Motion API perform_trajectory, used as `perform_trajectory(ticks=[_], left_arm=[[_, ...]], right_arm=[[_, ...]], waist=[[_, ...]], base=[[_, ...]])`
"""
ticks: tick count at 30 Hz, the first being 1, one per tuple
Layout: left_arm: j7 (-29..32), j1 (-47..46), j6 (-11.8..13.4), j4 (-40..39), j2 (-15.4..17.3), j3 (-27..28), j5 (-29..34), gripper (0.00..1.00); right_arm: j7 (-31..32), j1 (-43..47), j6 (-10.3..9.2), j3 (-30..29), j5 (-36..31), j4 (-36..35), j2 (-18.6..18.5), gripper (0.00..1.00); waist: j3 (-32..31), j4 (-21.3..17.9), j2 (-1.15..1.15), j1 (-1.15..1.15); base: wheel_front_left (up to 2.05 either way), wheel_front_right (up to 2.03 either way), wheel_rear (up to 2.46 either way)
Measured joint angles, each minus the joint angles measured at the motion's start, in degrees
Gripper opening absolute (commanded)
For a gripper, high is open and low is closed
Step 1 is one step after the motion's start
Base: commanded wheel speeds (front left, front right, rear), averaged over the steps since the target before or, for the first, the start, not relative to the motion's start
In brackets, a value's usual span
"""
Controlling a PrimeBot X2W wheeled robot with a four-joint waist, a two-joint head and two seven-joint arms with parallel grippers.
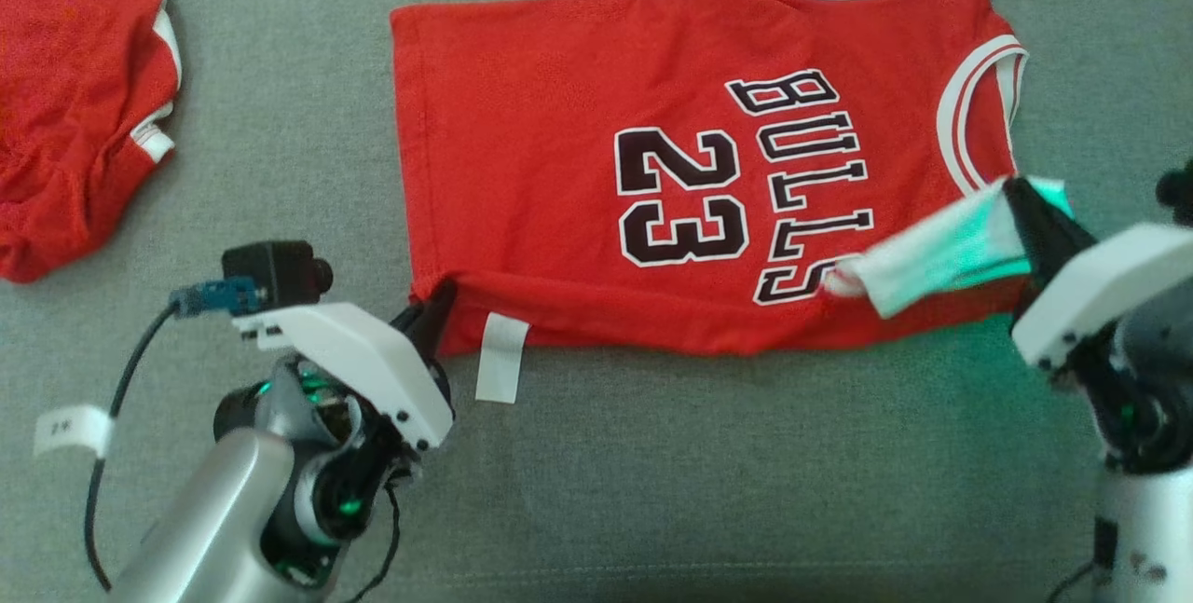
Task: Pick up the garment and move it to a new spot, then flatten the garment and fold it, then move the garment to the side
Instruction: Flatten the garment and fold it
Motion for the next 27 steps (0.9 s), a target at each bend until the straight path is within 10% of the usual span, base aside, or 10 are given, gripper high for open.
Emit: perform_trajectory(ticks=[9,10,11,13,21,27], left_arm=[[3.5,-1.9,-0.1,2.5,-0.1,1.8,-3.6,0.00],[3.6,-2.0,0.1,2.9,-0.2,1.8,-4.0,0.00],[3.9,-2.4,0.2,3.5,-0.4,2.0,-4.3,0.33],[4.0,-3.4,0.3,4.7,-0.6,2.0,-4.4,1.00],[0.4,-2.9,1.8,5.1,-0.4,4.7,-3.6,1.00],[-0.3,5.4,1.8,-0.3,2.0,2.5,-1.8,1.00]], right_arm=[[1.1,-8.2,0.00,2.4,-3.4,9.3,-4.1,0.00],[1.1,-8.5,0.00,2.8,-3.4,10.2,-4.4,0.17],[1.0,-8.8,0.00,3.1,-3.4,11.1,-4.6,1.00],[0.1,-9.3,0.00,3.0,-3.3,12.5,-4.7,1.00],[-5.0,-9.0,0.00,1.8,-3.2,11.5,-4.9,1.00],[0.9,-1.1,0.00,7.5,-2.5,4.3,-13.5,1.00]], waist=[[0.0,-0.4,0.00,0.00],[0.0,-0.4,0.00,0.00],[-0.1,-0.3,0.00,0.00],[-0.3,-0.2,0.00,0.00],[-2.1,-1.1,0.00,0.00],[-2.7,-1.9,0.00,0.00]], base=[[0.00,0.00,0.00],[0.00,0.00,0.00],[0.00,0.00,0.00],[0.00,0.00,0.00],[0.00,0.00,0.00],[0.00,0.00,0.00]])
